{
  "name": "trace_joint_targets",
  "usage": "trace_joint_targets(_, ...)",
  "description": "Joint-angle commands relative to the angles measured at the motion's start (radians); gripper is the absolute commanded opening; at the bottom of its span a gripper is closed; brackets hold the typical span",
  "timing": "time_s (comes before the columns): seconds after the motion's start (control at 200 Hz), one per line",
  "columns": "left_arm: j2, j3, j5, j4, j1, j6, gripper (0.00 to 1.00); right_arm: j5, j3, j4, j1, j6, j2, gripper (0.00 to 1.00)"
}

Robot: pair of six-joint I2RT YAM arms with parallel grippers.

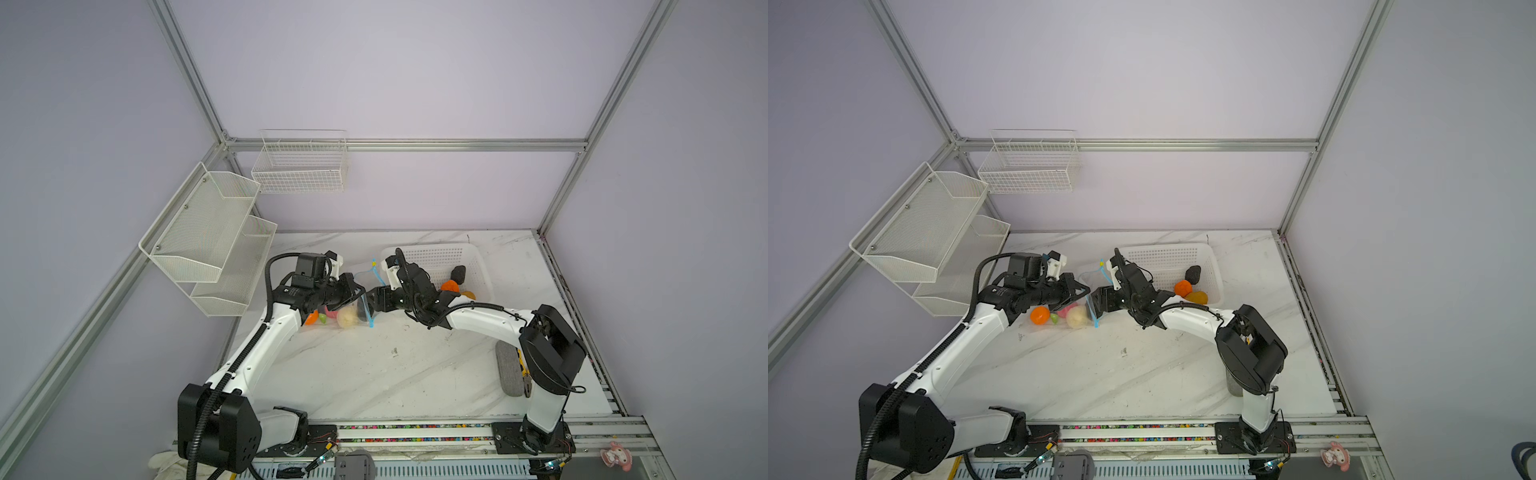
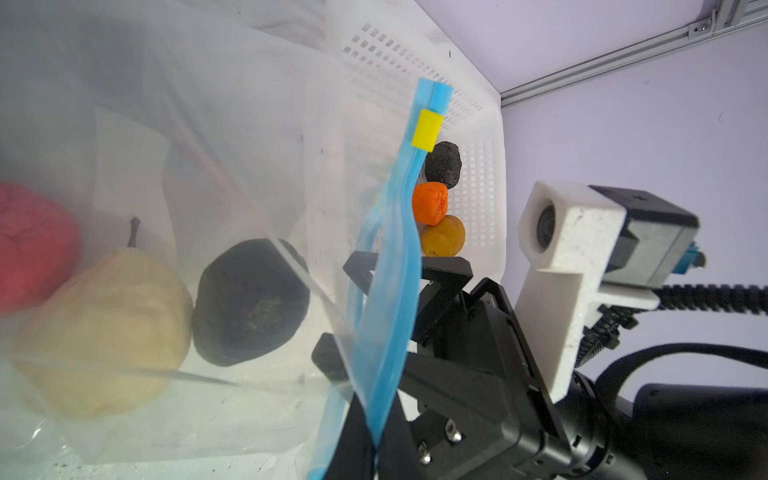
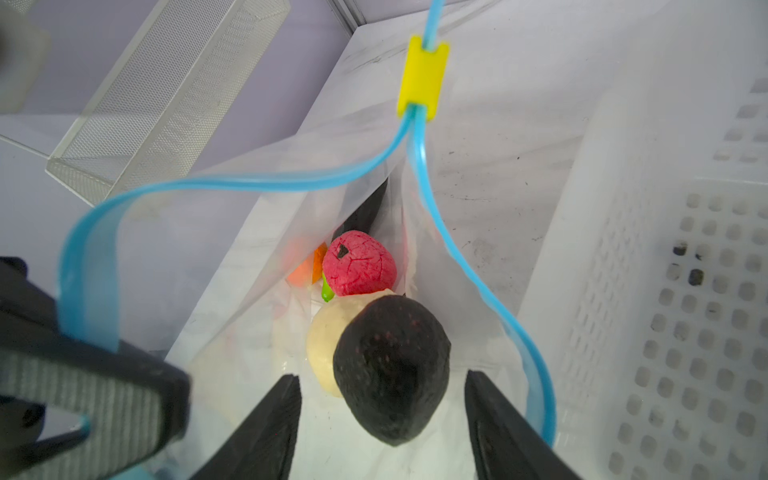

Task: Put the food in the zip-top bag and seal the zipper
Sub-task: 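Lower the avocado into the bag mouth and open the right gripper, then withdraw the right gripper from the bag back over the basket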

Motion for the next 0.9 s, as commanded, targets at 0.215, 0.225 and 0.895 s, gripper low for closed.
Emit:
trace_joint_targets(0.215,-0.033,0.001,0.009,0.021,0.006,-0.007,0.00,0.037,0.061,-0.070,0.006,0.003,-0.018,0.66)
trace_joint_targets(0.225,-0.033,0.001,0.009,0.021,0.006,-0.007,0.00,0.042,0.066,-0.080,0.006,0.006,-0.020,0.66)
trace_joint_targets(0.895,-0.023,0.001,0.025,0.023,0.005,-0.008,0.00,0.407,0.229,-0.707,-0.245,-0.135,-0.025,0.67)
